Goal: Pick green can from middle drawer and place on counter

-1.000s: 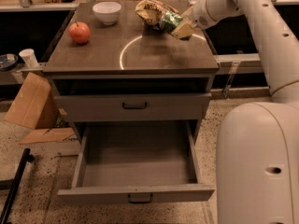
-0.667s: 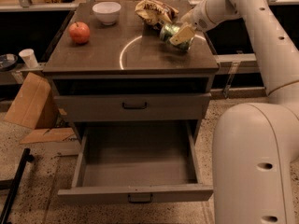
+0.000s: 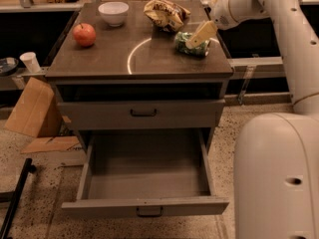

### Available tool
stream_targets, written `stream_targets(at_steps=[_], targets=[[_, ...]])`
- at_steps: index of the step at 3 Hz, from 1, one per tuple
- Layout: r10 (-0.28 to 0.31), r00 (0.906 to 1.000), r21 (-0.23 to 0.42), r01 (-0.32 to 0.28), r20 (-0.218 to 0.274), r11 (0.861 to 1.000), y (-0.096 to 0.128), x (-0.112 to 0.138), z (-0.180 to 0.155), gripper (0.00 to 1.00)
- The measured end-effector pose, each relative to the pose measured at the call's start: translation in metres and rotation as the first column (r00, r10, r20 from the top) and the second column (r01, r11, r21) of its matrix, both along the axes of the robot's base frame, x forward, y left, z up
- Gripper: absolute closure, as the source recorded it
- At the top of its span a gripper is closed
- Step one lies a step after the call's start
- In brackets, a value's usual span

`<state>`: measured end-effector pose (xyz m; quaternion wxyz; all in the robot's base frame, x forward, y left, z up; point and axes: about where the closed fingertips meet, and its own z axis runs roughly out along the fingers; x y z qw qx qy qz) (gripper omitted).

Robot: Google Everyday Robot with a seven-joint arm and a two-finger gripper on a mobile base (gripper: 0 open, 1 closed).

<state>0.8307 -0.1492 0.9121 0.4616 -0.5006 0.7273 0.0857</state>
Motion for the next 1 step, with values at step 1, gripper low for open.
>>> stream_targets(at_steps=[1], targets=[[0.005, 0.9967, 0.078, -0.011, 0.080, 0.997, -0.0185, -0.0162, 0.0341, 0.00]])
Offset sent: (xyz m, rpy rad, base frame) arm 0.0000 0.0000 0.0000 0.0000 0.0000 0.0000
